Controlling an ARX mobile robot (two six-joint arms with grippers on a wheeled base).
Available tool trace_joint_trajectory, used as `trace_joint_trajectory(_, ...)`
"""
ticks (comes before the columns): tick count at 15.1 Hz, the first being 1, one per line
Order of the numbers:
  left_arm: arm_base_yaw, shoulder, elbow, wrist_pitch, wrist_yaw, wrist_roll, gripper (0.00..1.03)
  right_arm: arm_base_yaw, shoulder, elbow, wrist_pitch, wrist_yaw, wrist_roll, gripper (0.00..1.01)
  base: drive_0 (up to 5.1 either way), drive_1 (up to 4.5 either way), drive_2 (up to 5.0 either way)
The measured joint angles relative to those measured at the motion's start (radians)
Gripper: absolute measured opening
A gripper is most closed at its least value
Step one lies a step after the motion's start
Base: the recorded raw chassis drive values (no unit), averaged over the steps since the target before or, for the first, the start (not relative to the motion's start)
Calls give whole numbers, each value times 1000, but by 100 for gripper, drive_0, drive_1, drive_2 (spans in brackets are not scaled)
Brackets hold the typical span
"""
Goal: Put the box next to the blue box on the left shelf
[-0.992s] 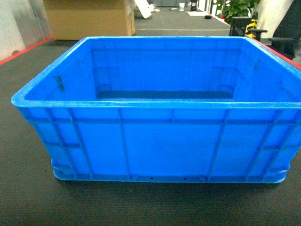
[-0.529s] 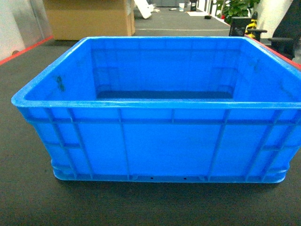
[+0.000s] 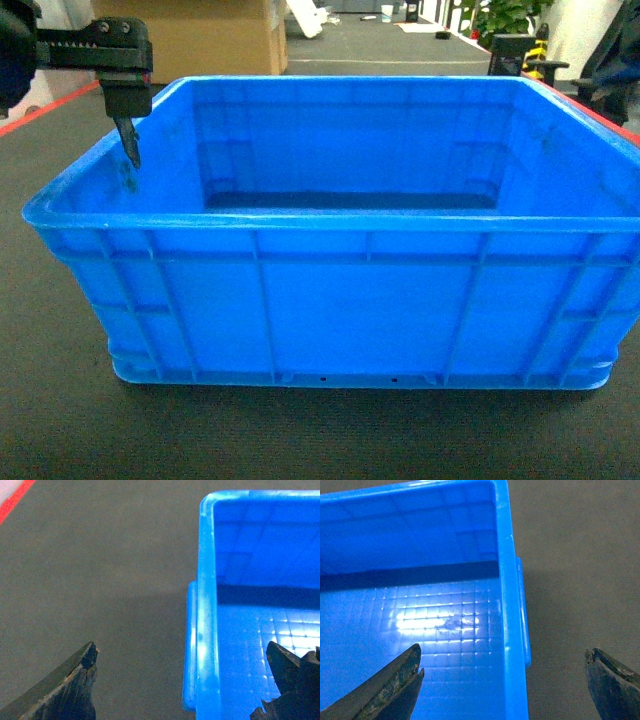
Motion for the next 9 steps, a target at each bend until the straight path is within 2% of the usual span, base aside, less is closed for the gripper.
trace_joint_trajectory(3, -1, 66, 83, -100, -2, -35, 98, 0, 118, 101, -93, -8, 7, 98, 0, 0, 0)
trace_joint_trajectory(9, -8, 110, 92, -137, 16, -66, 98, 1, 193, 104, -108, 8, 5, 98, 0, 0, 0)
